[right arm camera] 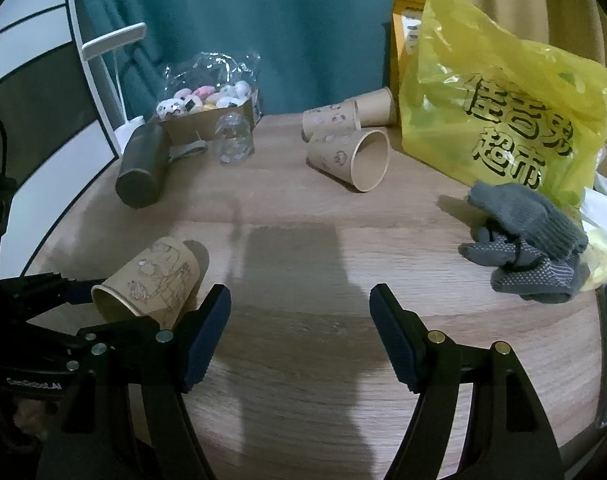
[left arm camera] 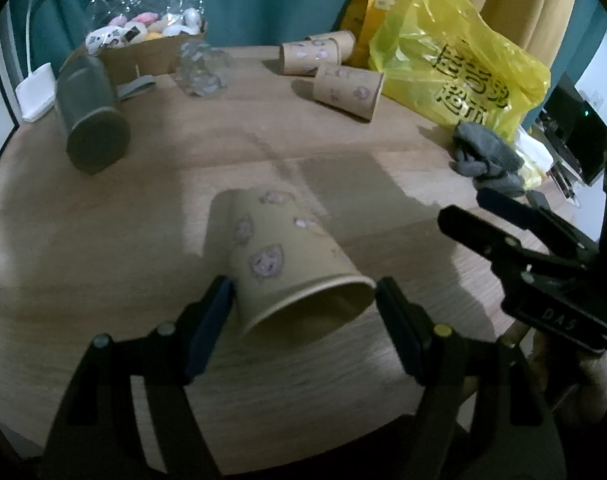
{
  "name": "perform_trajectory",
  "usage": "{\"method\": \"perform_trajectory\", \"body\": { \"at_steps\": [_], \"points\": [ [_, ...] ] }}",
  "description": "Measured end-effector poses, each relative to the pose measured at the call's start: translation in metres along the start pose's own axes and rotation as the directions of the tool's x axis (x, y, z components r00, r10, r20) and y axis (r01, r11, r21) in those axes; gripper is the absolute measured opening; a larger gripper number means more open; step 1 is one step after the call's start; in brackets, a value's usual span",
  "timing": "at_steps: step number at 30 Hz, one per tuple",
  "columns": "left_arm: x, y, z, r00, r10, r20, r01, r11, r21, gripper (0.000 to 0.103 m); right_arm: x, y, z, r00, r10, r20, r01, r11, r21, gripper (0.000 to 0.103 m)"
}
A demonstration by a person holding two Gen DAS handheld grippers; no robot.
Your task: Flip cup upside down
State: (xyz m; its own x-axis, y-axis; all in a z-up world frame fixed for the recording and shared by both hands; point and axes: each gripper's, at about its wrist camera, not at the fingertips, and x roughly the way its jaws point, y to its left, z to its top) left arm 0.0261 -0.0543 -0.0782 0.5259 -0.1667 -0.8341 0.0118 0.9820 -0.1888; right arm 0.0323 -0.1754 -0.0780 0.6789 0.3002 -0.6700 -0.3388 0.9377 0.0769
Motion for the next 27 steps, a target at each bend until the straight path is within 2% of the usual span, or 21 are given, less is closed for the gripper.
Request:
{"method": "perform_trajectory", "body": {
  "at_steps": [13, 14, 15, 17, 27],
  "points": [
    [0.003, 0.004, -0.004, 1.0, -0.01, -0.027, 0.009, 1.0, -0.023, 0.076, 0.001, 0.002, 0.001, 1.0, 0.0, -0.001, 0.0, 1.0, -0.009, 0.075],
    [0.003, 0.005, -0.005, 1.0, -0.009, -0.03, 0.008, 1.0, -0.024, 0.078, 0.001, 0.002, 0.001, 1.0, 0.0, 0.0, 0.0, 1.0, -0.009, 0.075],
    [0.003, 0.005, -0.005, 0.999, -0.003, -0.032, 0.002, 1.0, -0.025, 0.086, 0.0, 0.002, 0.001, 1.0, 0.0, 0.0, 0.0, 1.0, -0.009, 0.075],
    [0.001, 0.006, -0.006, 1.0, 0.002, -0.024, -0.002, 0.999, -0.034, 0.092, 0.0, 0.003, 0.001, 1.0, 0.001, 0.0, -0.001, 1.0, -0.007, 0.075],
    [-0.021, 0.008, -0.007, 0.999, 0.018, 0.032, -0.017, 0.999, -0.032, 0.092, -0.002, 0.006, 0.002, 1.0, 0.002, -0.004, -0.002, 1.0, -0.016, 0.075]
  ]
}}
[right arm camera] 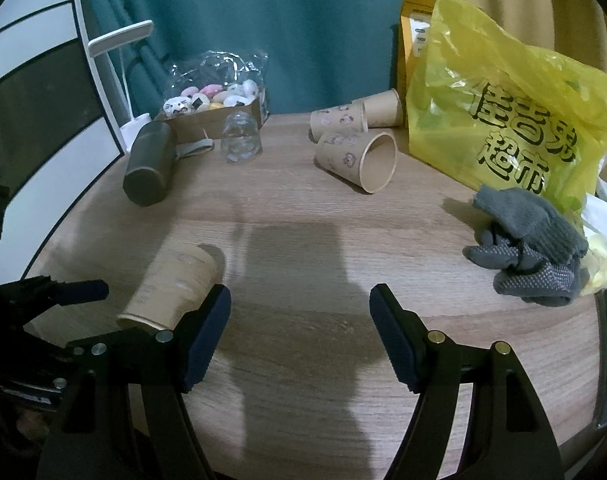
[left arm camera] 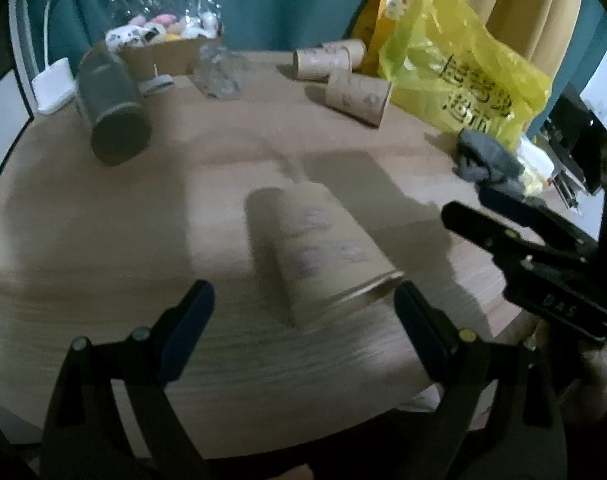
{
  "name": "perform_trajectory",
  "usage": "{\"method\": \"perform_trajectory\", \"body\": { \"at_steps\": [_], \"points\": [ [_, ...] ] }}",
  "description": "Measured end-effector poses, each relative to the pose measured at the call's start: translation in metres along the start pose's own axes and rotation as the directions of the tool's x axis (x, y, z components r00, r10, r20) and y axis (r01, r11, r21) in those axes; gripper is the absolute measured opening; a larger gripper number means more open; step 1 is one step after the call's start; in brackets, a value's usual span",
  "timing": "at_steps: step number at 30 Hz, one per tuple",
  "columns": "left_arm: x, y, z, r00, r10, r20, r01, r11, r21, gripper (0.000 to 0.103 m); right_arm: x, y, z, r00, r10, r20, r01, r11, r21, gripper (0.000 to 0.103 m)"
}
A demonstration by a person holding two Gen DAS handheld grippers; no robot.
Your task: Flip cup upside down
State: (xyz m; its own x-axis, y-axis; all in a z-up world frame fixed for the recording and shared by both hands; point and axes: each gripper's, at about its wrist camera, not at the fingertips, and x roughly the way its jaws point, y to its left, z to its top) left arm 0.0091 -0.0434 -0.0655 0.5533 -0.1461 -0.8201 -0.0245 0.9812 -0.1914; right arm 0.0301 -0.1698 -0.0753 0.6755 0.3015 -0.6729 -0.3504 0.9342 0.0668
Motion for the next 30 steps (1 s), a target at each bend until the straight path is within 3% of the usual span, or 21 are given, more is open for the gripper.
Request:
{"method": "perform_trajectory", "body": {
  "at_steps": [5, 10, 14, 18, 21, 28, 30],
  "points": [
    [-0.02, 0.01, 0.002, 0.998, 0.018, 0.054, -0.018, 1.0, -0.007, 0.093, 0.001, 0.008, 0.008, 0.998, 0.057, -0.034, -0.057, 0.998, 0.006, 0.075],
    [-0.035, 0.039, -0.003, 0.995, 0.04, 0.089, -0.035, 0.997, -0.063, 0.093, 0.019, 0.019, 0.028, 0.967, 0.206, -0.152, -0.203, 0.979, 0.034, 0.075],
    [-0.04, 0.065, -0.01, 0.992, 0.056, 0.111, -0.043, 0.992, -0.122, 0.093, 0.038, 0.031, 0.05, 0.95, 0.189, -0.247, -0.204, 0.978, -0.035, 0.075],
    [-0.041, 0.086, -0.016, 0.989, 0.087, 0.123, -0.069, 0.987, -0.148, 0.093, 0.074, 0.044, 0.063, 0.902, 0.155, -0.402, -0.211, 0.973, -0.098, 0.075],
    [-0.038, 0.103, -0.02, 0.987, 0.102, 0.126, -0.08, 0.983, -0.168, 0.093, 0.097, 0.055, 0.066, 0.852, 0.099, -0.513, -0.208, 0.965, -0.159, 0.074],
    [-0.027, 0.133, -0.023, 0.99, 0.09, 0.111, -0.065, 0.975, -0.212, 0.093, 0.127, 0.075, 0.063, 0.743, -0.045, -0.667, -0.216, 0.928, -0.303, 0.062],
    [-0.024, 0.138, -0.023, 0.99, 0.09, 0.108, -0.065, 0.974, -0.217, 0.093, 0.13, 0.08, 0.063, 0.726, -0.079, -0.683, -0.217, 0.916, -0.337, 0.06]
  ]
}}
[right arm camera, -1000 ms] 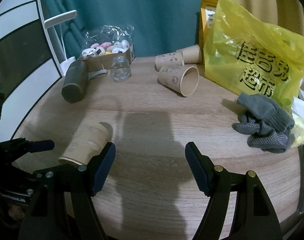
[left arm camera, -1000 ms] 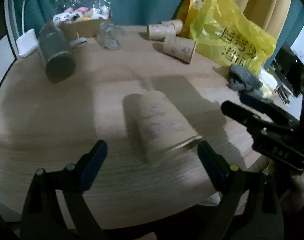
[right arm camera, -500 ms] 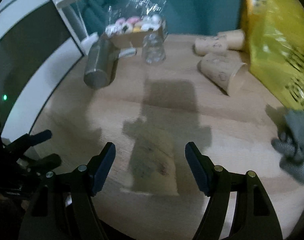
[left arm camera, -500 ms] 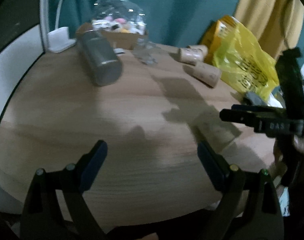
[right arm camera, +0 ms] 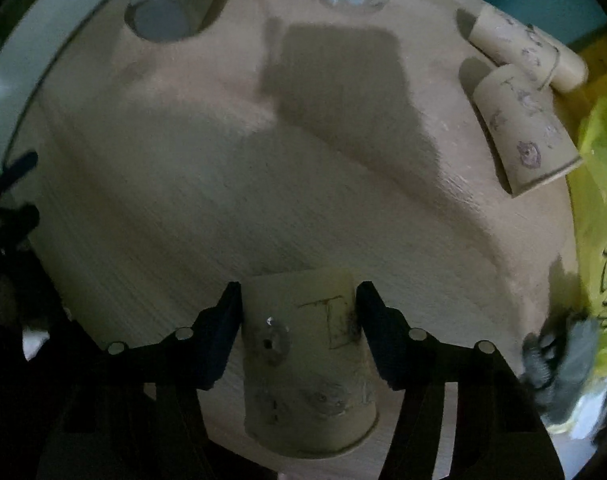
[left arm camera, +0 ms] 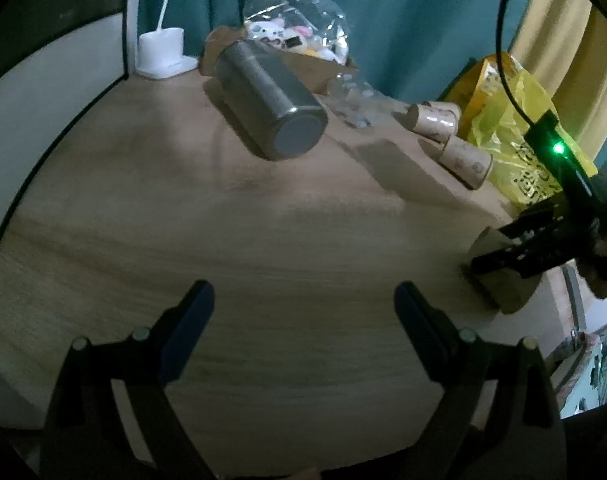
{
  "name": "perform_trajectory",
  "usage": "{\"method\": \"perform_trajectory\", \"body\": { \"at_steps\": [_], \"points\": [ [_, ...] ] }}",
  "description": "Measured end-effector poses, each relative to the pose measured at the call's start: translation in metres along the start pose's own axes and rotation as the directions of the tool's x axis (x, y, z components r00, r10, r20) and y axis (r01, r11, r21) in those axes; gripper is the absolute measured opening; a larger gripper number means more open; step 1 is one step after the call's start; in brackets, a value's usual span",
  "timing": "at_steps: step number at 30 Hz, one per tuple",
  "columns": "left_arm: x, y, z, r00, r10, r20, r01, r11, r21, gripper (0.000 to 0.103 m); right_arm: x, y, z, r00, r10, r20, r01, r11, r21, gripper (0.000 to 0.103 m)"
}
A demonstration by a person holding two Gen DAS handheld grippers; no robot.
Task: Flip cup upside down
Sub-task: 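Rotate the held cup rim-down and lower it onto the table with the right gripper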
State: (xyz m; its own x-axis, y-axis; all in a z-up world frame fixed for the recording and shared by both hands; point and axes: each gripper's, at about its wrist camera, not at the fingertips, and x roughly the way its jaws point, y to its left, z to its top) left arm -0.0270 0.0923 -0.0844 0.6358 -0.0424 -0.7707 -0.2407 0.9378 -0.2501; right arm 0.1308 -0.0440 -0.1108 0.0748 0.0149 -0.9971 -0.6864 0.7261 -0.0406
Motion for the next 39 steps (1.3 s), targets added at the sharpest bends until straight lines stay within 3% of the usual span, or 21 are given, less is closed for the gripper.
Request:
{"method": "perform_trajectory", "body": {
  "at_steps": [4, 8, 12, 15, 17, 20, 25, 31, 33, 36, 39],
  "points": [
    [0.004, 0.007, 0.0, 1.0, -0.013, -0.011, 0.012, 1.0, -0.018, 0.092, -0.004, 0.01, 0.009, 0.999, -0.022, -0.031, 0.021, 0.999, -0.045, 0.06],
    [0.003, 0.01, 0.0, 1.0, -0.014, -0.009, 0.014, 1.0, -0.022, 0.092, -0.013, 0.019, 0.012, 1.0, -0.02, -0.003, 0.02, 0.998, -0.06, 0.06],
    [-0.001, 0.011, 0.001, 1.0, -0.016, 0.005, 0.016, 0.999, -0.029, 0.093, -0.034, 0.025, 0.008, 0.994, 0.002, 0.109, 0.002, 0.999, -0.037, 0.06],
    [-0.003, 0.007, 0.002, 1.0, -0.025, 0.013, 0.026, 0.999, -0.021, 0.093, -0.055, 0.032, -0.009, 0.964, 0.012, 0.267, -0.012, 1.0, -0.004, 0.06],
    [-0.005, 0.002, 0.003, 1.0, -0.028, 0.014, 0.028, 1.0, -0.004, 0.093, -0.059, 0.038, -0.025, 0.925, 0.0, 0.379, -0.009, 1.0, 0.022, 0.06],
    [-0.008, -0.007, 0.003, 0.999, -0.035, 0.019, 0.034, 0.999, 0.025, 0.092, -0.064, 0.045, -0.057, 0.835, -0.035, 0.548, 0.001, 0.998, 0.063, 0.06],
    [-0.013, -0.02, 0.002, 0.999, -0.036, 0.029, 0.034, 0.997, 0.071, 0.093, -0.058, 0.061, -0.092, 0.647, -0.109, 0.755, -0.007, 0.989, 0.149, 0.06],
    [-0.021, -0.032, -0.005, 0.993, -0.021, 0.114, 0.009, 0.995, 0.104, 0.092, -0.033, 0.055, -0.125, 0.526, -0.168, 0.834, -0.061, 0.97, 0.234, 0.06],
    [-0.022, -0.037, -0.008, 0.99, -0.02, 0.137, 0.005, 0.994, 0.111, 0.093, -0.03, 0.058, -0.133, 0.498, -0.188, 0.846, -0.051, 0.968, 0.245, 0.06],
    [-0.019, -0.041, -0.012, 0.99, -0.03, 0.14, 0.013, 0.993, 0.119, 0.093, -0.028, 0.064, -0.146, 0.454, -0.224, 0.862, -0.024, 0.964, 0.264, 0.06],
    [-0.016, -0.047, -0.018, 0.99, -0.03, 0.136, 0.012, 0.991, 0.131, 0.092, -0.022, 0.061, -0.163, 0.395, -0.239, 0.887, -0.04, 0.96, 0.276, 0.06]
  ]
}}
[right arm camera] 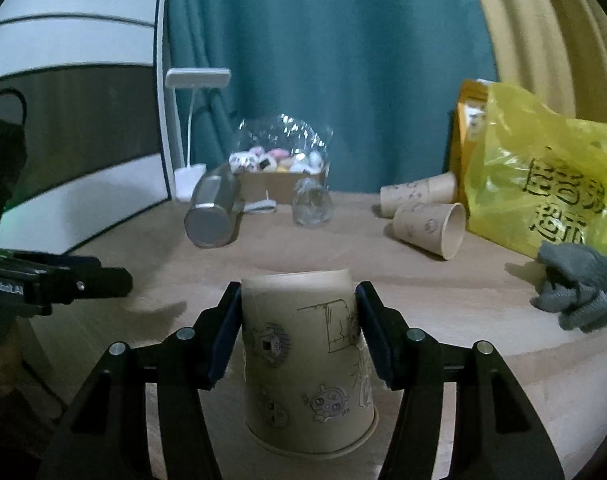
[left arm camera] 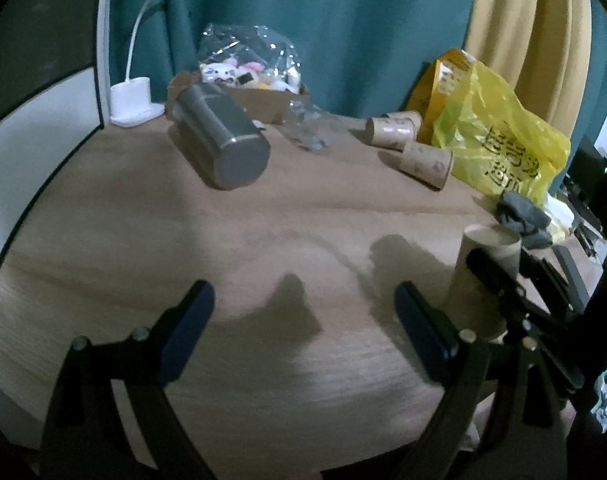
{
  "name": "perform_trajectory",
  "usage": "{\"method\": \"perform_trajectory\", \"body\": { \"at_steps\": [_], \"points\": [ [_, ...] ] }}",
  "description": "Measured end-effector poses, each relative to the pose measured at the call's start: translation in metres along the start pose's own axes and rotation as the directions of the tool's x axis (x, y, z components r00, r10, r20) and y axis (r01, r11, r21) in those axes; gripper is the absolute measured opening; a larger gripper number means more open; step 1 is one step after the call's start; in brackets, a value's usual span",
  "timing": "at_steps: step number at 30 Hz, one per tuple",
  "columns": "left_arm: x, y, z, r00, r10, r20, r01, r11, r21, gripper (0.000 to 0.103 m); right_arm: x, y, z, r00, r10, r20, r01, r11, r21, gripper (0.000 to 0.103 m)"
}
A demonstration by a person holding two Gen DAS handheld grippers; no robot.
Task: Flip cup upside down
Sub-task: 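Rotate the held cup rim-down and lower it onto the table with the right gripper, then open the right gripper and withdraw it from the upside-down cup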
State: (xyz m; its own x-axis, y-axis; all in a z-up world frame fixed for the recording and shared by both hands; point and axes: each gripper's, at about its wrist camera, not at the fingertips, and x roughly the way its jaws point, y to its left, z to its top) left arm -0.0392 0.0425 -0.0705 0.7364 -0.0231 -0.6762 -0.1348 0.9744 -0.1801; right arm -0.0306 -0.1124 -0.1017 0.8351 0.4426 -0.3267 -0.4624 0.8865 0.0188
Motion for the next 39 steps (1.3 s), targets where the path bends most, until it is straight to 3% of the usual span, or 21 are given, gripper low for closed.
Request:
{"method": "perform_trajectory", "body": {
  "at_steps": [6, 13, 31, 32, 35, 39],
  "points": [
    [-0.001, -0.014, -0.003, 1.0, 0.001, 0.009, -0.002, 0.999, 0.037, 0.093, -0.021, -0.009, -0.017, 0.998, -0.014, 0.064, 0.012, 0.999, 0.04, 0.06],
    [0.001, -0.029, -0.009, 1.0, 0.002, 0.013, -0.003, 0.998, 0.07, 0.093, -0.033, -0.009, -0.027, 0.999, -0.027, 0.028, 0.026, 0.999, 0.022, 0.06],
    [-0.005, -0.017, -0.009, 0.999, 0.005, 0.043, -0.006, 1.0, 0.02, 0.092, -0.012, -0.007, -0.016, 0.999, -0.042, -0.019, 0.042, 0.999, 0.007, 0.06],
    [-0.006, -0.017, -0.009, 0.999, 0.006, 0.047, -0.007, 1.0, 0.021, 0.092, -0.011, -0.006, -0.014, 0.999, -0.045, -0.025, 0.045, 0.999, 0.006, 0.062],
    [-0.01, -0.018, -0.008, 0.998, 0.005, 0.067, -0.007, 1.0, 0.025, 0.092, -0.015, -0.004, -0.007, 0.998, -0.051, -0.039, 0.051, 0.999, 0.007, 0.089],
    [-0.02, -0.023, -0.011, 0.994, -0.009, 0.105, 0.006, 0.999, 0.033, 0.093, -0.021, -0.004, 0.006, 0.991, -0.07, -0.117, 0.073, 0.997, 0.028, 0.09]
  ]
}}
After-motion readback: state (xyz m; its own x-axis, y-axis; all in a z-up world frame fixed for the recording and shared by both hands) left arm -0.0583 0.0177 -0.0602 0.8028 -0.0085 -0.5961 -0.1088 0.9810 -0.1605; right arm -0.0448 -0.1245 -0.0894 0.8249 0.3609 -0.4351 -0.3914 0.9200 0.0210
